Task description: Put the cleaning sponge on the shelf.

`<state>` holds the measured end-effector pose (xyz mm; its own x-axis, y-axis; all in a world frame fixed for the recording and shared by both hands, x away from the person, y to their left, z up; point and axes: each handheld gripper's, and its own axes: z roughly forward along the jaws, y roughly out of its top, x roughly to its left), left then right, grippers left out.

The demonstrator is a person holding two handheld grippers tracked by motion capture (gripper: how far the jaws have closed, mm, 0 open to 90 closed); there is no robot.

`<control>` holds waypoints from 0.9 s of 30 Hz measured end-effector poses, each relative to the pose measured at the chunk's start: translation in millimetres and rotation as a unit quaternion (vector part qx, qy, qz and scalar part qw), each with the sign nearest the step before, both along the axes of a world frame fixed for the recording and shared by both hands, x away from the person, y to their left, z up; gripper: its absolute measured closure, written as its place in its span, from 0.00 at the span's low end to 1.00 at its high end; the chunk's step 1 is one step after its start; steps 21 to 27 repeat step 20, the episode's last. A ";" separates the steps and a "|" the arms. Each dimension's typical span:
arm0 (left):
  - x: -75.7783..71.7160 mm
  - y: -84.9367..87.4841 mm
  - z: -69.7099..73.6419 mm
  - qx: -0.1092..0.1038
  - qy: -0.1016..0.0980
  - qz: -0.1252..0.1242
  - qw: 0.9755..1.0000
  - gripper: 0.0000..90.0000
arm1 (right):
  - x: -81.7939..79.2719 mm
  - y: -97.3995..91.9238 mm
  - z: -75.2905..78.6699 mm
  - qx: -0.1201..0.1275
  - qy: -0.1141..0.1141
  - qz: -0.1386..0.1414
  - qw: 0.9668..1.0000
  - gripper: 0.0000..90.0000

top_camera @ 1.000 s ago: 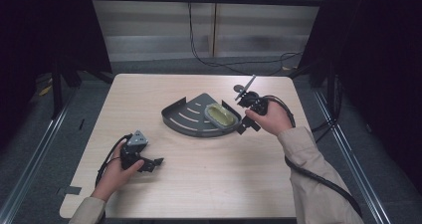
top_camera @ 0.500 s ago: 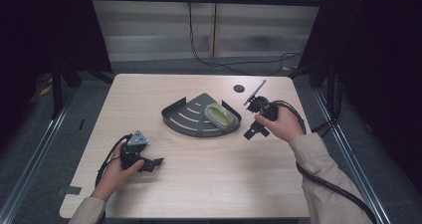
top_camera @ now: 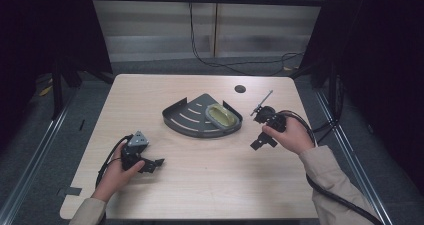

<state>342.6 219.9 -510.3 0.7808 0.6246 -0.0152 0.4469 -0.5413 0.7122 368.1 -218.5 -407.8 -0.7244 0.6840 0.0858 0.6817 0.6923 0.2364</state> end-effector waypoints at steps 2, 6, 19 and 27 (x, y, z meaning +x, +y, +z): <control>0.0 0.0 0.1 0.000 0.000 0.000 1.000 0.07 | -2.1 -1.0 -2.0 -0.003 -0.001 0.003 1.000 0.18; 0.0 0.0 0.0 0.000 0.000 0.000 1.000 0.07 | -12.9 -5.5 -9.8 0.011 0.001 -0.002 1.000 0.18; 0.0 0.0 0.2 0.002 0.000 0.000 1.000 0.07 | -40.7 -18.7 -44.9 0.037 -0.018 -0.032 0.999 0.17; 0.0 0.1 0.2 0.002 0.000 0.000 1.000 0.07 | -40.7 -18.7 -44.9 0.037 -0.018 -0.032 0.999 0.17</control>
